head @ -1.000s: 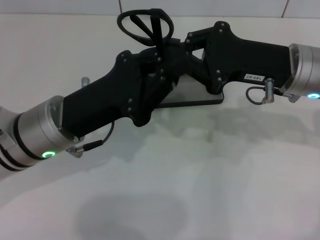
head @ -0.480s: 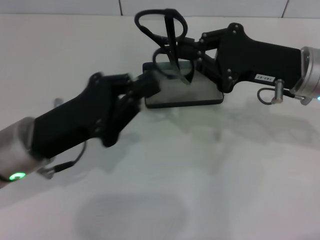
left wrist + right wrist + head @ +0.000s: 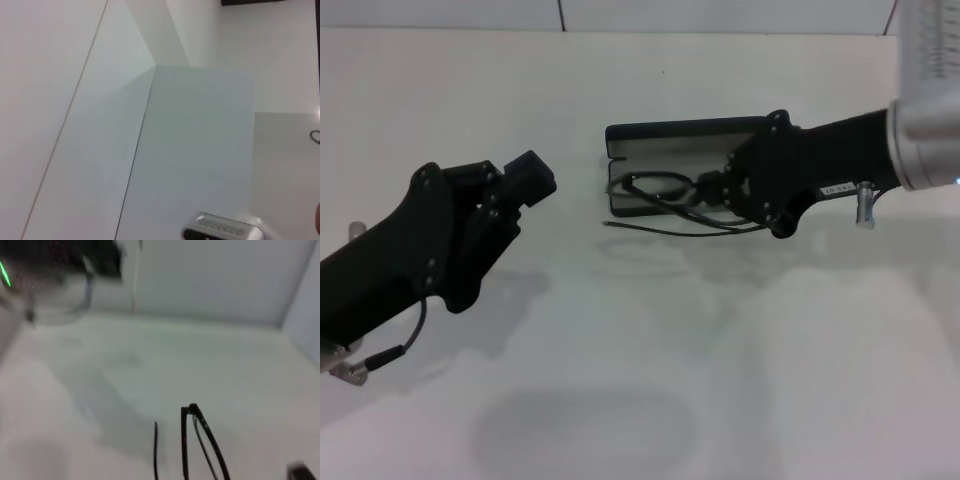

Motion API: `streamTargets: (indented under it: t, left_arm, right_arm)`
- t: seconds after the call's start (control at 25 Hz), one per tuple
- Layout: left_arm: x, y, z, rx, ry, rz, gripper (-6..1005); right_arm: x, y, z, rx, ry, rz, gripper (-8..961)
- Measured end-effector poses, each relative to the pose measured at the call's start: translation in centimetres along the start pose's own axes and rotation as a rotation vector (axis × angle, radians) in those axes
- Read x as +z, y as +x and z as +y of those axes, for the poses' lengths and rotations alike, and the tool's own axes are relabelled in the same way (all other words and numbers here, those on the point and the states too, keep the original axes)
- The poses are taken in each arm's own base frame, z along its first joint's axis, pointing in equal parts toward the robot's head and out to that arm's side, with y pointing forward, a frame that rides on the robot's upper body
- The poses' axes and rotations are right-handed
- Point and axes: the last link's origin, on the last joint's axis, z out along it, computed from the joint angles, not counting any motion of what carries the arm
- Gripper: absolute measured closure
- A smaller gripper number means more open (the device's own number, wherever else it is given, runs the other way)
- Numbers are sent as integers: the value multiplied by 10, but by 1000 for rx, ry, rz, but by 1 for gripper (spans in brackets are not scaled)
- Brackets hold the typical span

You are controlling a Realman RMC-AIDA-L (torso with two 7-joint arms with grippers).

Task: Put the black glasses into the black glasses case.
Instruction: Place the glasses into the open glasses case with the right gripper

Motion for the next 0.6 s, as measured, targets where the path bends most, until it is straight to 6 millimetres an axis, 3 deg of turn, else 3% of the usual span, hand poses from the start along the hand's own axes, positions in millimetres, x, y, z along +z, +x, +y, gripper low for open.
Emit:
streamTargets:
  t: [0.28,0.6]
  left_arm:
    - [2,-3,0,-2,1,-2,957]
    - [3,-4,-1,-4,10,-3,957]
  right_arm:
    - [17,-3,-7,-110,98,227,919]
    - [38,2,-13,-252,211,308,918]
